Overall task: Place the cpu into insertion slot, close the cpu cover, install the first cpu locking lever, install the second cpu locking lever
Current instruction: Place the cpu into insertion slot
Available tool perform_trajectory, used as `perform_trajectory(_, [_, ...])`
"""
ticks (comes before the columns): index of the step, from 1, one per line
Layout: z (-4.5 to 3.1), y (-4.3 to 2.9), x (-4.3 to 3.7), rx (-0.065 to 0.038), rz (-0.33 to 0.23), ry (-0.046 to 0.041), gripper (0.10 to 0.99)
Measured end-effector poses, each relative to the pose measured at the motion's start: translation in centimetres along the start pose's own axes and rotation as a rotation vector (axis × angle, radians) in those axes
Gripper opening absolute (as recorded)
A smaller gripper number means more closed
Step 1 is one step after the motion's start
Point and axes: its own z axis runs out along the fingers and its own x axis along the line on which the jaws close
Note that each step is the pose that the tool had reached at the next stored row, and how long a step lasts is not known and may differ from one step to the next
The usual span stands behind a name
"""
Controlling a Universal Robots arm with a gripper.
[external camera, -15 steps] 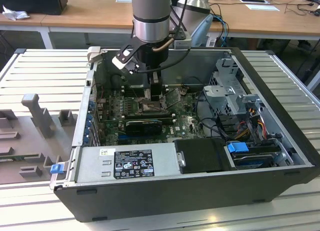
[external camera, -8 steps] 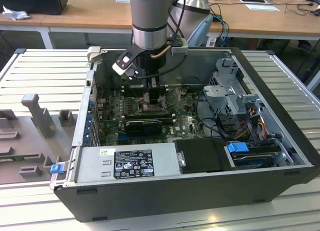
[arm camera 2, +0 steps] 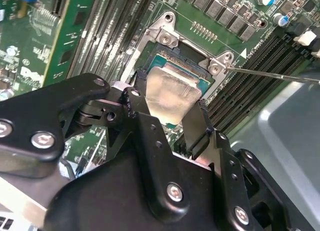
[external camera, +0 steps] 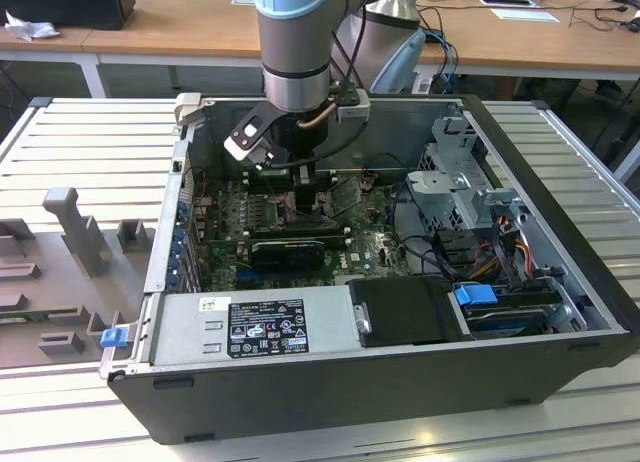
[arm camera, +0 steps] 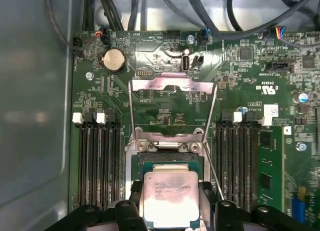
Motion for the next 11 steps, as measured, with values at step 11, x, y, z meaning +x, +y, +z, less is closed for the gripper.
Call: perform_trajectory(11, [0.90,0.03,0.07,0.002,0.010,-0.0008,0.529])
